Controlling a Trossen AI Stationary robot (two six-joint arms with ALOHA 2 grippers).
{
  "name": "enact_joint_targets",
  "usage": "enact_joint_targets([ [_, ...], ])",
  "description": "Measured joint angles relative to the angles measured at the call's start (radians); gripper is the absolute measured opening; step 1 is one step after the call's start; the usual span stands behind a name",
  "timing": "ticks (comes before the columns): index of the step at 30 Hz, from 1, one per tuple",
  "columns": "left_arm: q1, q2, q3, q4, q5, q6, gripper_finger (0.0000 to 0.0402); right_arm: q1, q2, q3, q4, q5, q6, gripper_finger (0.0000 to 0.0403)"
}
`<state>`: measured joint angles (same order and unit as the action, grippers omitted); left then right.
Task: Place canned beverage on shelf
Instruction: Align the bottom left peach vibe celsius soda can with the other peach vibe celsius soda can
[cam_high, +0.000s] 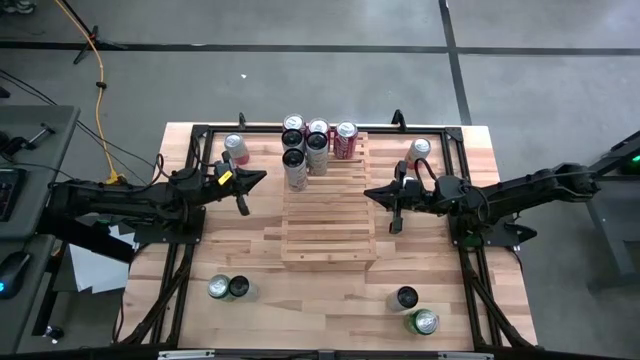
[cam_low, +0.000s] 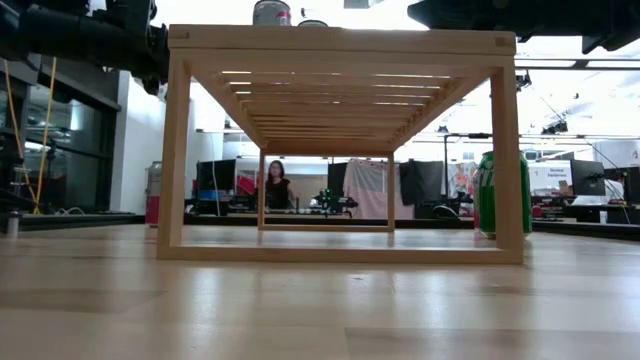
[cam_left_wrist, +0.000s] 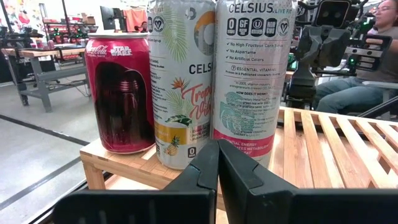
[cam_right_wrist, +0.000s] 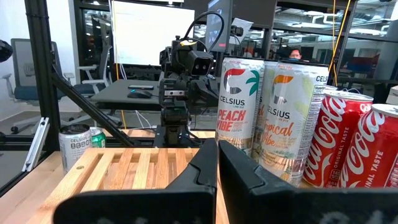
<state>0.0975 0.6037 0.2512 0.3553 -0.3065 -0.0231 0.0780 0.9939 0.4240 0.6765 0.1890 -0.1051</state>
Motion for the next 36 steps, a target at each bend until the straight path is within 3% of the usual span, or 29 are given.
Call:
enact_joint_targets([
  [36,0.0,0.0,0.0,-0.014,0.0,-0.002,0.0001,0.0,0.0,0.0,0.0,0.0,0.0,0.0],
])
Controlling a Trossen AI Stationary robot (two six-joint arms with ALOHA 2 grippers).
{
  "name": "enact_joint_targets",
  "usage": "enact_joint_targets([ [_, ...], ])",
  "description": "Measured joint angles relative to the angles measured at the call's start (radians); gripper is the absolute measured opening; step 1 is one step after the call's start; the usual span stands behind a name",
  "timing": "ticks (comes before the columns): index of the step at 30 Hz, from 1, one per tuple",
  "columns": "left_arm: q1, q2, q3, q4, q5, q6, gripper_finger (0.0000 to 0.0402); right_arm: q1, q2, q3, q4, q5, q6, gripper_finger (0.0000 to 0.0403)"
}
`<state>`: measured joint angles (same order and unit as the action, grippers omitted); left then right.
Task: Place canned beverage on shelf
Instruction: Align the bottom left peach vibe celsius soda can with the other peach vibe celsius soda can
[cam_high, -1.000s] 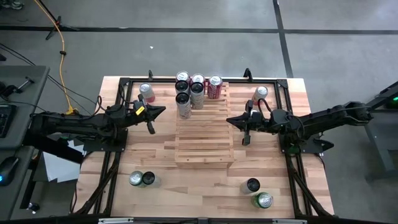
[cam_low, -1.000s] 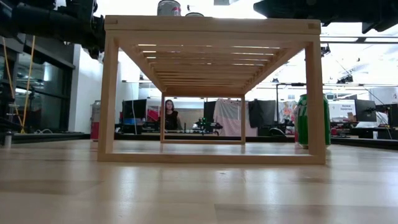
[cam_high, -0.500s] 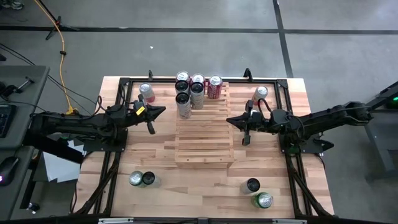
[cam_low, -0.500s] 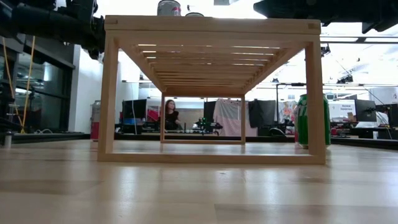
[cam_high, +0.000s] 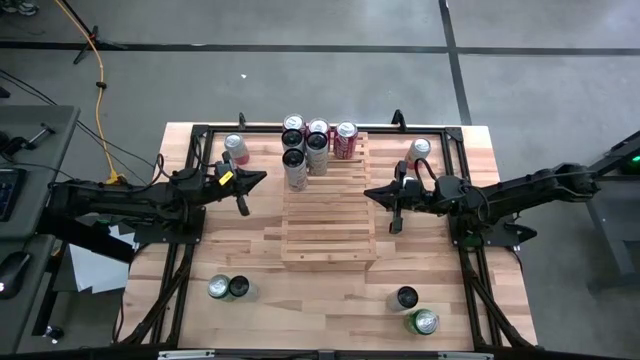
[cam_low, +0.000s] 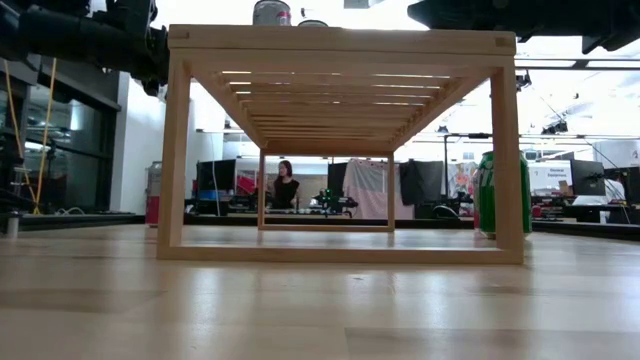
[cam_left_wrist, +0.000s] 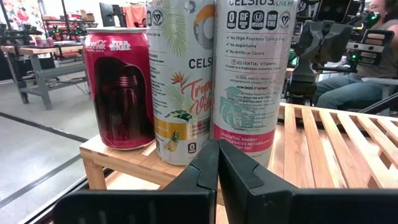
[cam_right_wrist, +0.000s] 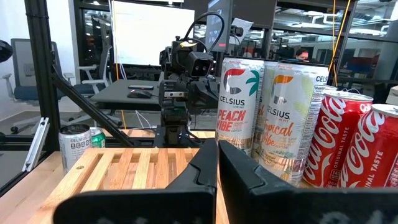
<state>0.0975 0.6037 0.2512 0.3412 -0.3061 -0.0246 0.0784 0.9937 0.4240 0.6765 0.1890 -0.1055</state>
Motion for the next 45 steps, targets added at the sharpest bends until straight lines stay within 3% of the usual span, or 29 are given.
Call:
enact_joint_targets([
  [7,0.0,-0.007,0.0,0.004,0.016,0.099,0.0007,0.0,0.0,0.0,0.0,0.0,0.0,0.0],
  [15,-0.004,-0.044,0.056,-0.006,0.286,0.026,0.0041,0.0,0.0,0.0,0.0,0.0,0.013,0.0],
  [21,-0.053,-0.048,0.061,-0.008,0.433,-0.034,0.0108,0.0,0.0,0.0,-0.006,0.0,0.029,0.0],
  [26,-0.096,-0.037,0.061,-0.001,0.431,-0.087,0.0183,0.0,0.0,0.0,-0.009,0.0,0.03,0.0],
  [34,-0.1,-0.036,0.061,0.042,0.416,-0.038,0.028,0.0,0.0,0.0,-0.008,0.04,0.027,0.0],
  [41,-0.099,-0.036,0.061,0.077,0.416,-0.074,0.0296,0.0,0.0,0.0,-0.007,0.056,0.027,0.0],
  [45,-0.104,-0.033,0.077,0.056,0.453,-0.207,0.0295,0.0,0.0,0.0,-0.007,0.056,0.027,0.0],
])
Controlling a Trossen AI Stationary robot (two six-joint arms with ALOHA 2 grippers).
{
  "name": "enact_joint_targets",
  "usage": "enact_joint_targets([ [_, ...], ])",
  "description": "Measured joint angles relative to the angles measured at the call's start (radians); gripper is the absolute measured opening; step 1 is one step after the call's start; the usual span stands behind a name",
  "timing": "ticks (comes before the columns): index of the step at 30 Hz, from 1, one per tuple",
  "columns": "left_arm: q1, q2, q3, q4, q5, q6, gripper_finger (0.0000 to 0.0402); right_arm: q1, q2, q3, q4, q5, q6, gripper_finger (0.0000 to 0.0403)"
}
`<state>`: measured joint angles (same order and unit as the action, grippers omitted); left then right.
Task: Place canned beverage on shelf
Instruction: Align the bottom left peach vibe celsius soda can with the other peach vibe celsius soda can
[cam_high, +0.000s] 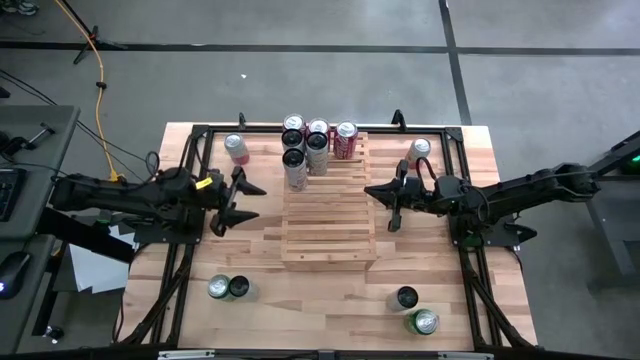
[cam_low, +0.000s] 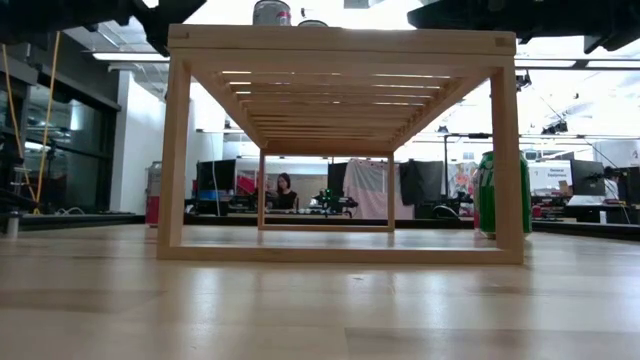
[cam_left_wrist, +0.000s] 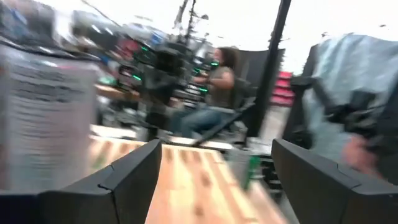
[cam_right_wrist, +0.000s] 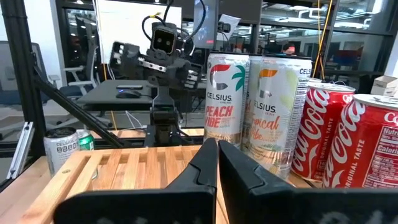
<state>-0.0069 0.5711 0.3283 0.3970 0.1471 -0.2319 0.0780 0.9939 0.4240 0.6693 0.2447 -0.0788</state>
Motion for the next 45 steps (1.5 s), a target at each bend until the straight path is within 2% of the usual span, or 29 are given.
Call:
enact_joint_targets([
  [3,-0.038,0.012,0.069,-0.084,0.055,-0.087,0.0294,0.0,0.0,0.0,0.0,0.0,0.0,0.0],
  [6,-0.133,0.051,0.172,-0.238,0.023,-0.099,0.0294,0.0,0.0,0.0,0.0,0.0,0.0,0.0],
  [12,-0.442,0.237,0.387,-0.566,-0.257,-0.104,0.0294,0.0,0.0,0.0,0.0,0.0,0.0,0.0],
  [16,-0.644,0.402,0.52,-0.772,-0.451,-0.18,0.0294,0.0,0.0,0.0,0.0,0.0,0.0,0.0],
  [24,-0.891,0.679,0.775,-1.069,-0.593,-0.423,0.0294,0.0,0.0,0.0,0.0,0.0,0.0,0.0],
  [30,-0.966,0.81,0.885,-1.278,-0.67,-0.543,0.0294,0.0,0.0,0.0,0.0,0.0,0.0,0.0],
  [37,-0.97,0.888,0.889,-1.458,-0.647,-0.636,0.0294,0.0,0.0,0.0,0.001,0.0,0.0,0.0],
  [45,-0.97,0.901,0.889,-1.486,-0.639,-0.638,0.0294,0.0,0.0,0.0,0.001,0.0,0.0,0.0],
])
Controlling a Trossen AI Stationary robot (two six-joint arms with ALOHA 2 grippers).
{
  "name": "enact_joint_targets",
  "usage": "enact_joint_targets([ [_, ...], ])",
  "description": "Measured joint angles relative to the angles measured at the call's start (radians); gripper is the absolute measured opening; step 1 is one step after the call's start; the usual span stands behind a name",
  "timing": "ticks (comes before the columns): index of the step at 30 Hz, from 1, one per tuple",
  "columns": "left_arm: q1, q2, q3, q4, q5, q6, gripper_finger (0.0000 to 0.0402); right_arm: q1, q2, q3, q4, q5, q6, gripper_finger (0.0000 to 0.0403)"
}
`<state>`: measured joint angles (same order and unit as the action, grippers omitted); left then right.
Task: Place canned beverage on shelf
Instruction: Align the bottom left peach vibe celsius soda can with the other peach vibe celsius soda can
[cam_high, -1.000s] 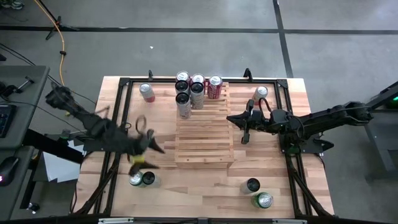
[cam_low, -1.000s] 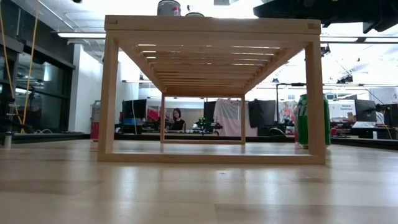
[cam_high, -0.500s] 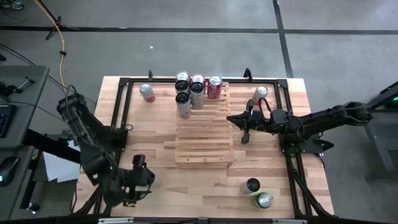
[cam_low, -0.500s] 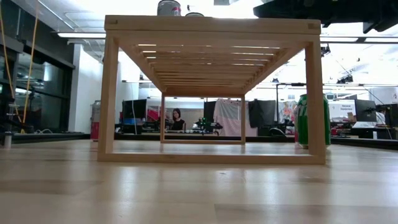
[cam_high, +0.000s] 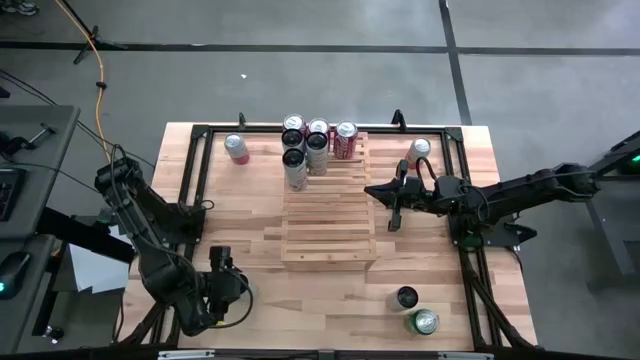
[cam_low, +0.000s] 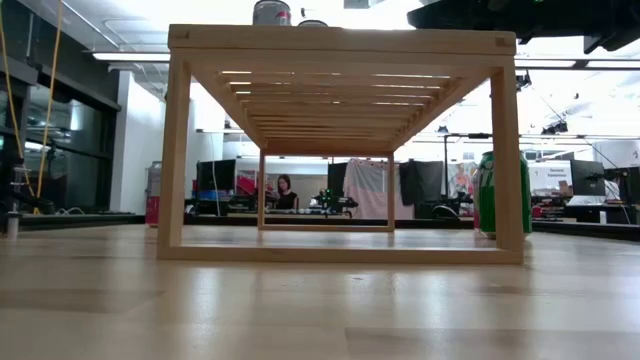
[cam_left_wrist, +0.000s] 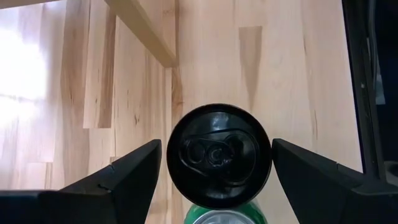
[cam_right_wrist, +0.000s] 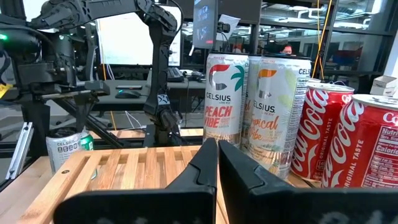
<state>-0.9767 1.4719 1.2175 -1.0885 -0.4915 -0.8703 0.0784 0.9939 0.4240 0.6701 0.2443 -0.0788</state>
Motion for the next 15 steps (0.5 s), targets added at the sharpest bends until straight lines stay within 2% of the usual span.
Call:
enact_joint_targets([
  [6,0.016,0.001,0.0,0.0,0.024,0.0,0.0294,0.0,0.0,0.0,0.0,0.0,0.0,0.0],
  [15,0.097,0.045,-0.001,0.001,0.137,0.028,0.0294,0.0,0.0,0.0,0.0,0.0,0.011,0.0],
])
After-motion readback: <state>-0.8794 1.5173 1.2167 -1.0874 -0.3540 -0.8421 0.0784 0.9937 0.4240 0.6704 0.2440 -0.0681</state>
